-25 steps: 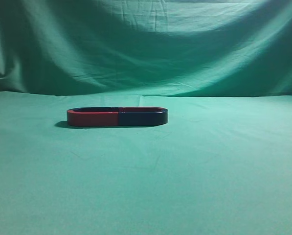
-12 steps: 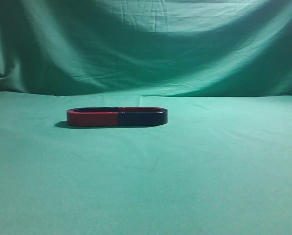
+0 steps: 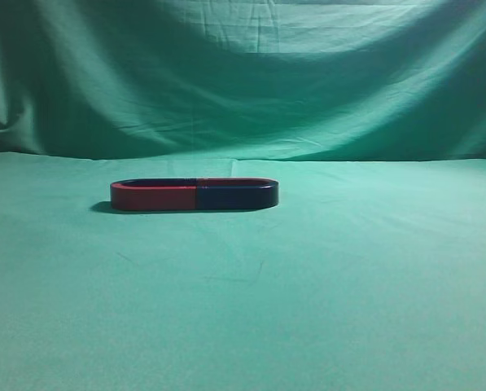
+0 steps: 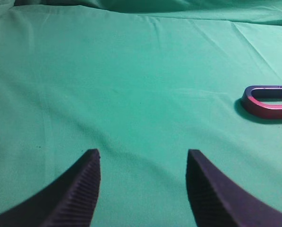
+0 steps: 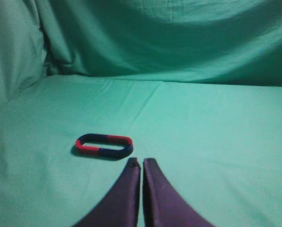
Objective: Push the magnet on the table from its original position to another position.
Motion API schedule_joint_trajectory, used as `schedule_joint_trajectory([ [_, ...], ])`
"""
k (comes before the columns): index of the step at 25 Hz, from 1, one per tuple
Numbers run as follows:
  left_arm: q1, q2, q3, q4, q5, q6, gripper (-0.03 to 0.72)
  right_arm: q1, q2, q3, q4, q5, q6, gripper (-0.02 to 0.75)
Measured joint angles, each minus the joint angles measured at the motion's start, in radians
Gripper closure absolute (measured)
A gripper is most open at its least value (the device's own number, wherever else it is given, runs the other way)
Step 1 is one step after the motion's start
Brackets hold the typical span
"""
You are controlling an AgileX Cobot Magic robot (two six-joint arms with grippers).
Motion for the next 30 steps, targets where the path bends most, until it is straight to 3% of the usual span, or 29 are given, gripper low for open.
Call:
schedule_joint_trajectory([
  [11, 0.0, 0.0, 0.0, 0.0, 0.0, 0.0, 0.316, -0.311, -0.009, 0.478, -0.024, -0.509, -0.002, 0.738],
  [16, 0.0, 0.0, 0.0, 0.0, 0.0, 0.0, 0.316, -0.364, -0.009, 0.642, -0.023, -0.686, -0.002, 0.738],
  [20, 0.0, 0.0, 0.0, 0.0, 0.0, 0.0, 0.316, -0.368, -0.009, 0.66, -0.024, -0.669, -0.002, 0.738],
  [24, 0.0, 0.0, 0.0, 0.0, 0.0, 0.0, 0.316, -0.403, -0.009, 0.664, -0.024, -0.558, -0.002, 0.738],
  [30, 0.0, 0.0, 0.0, 0.0, 0.0, 0.0, 0.316, -0.418, -0.009, 0.664, -0.024, -0.551, -0.002, 0.738],
])
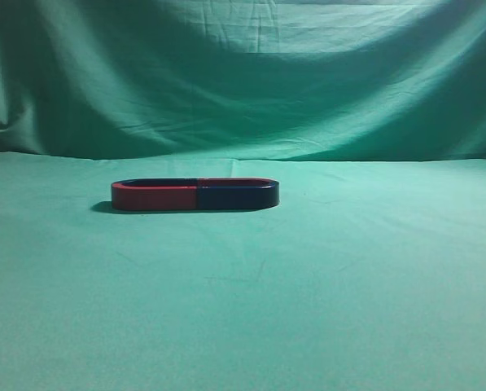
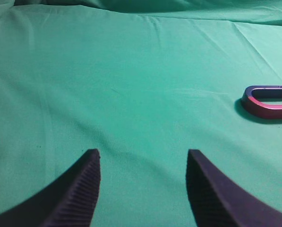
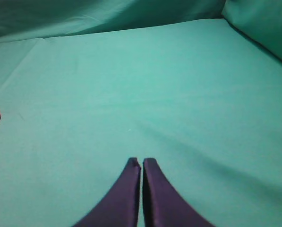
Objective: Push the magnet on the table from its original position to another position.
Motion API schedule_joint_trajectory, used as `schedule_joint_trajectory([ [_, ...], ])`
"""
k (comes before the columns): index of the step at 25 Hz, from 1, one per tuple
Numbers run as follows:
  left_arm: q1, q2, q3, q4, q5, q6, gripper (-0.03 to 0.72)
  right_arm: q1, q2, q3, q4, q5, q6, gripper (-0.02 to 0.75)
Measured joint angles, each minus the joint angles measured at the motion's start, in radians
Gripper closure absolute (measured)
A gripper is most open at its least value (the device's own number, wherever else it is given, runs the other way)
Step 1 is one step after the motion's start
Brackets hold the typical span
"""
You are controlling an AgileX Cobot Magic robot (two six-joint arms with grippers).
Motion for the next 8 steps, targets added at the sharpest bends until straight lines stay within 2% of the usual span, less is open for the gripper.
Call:
schedule_joint_trajectory([
  [8, 0.0, 0.0, 0.0, 0.0, 0.0, 0.0, 0.316, 0.0, 0.0, 0.0, 0.0, 0.0, 0.0, 0.738],
])
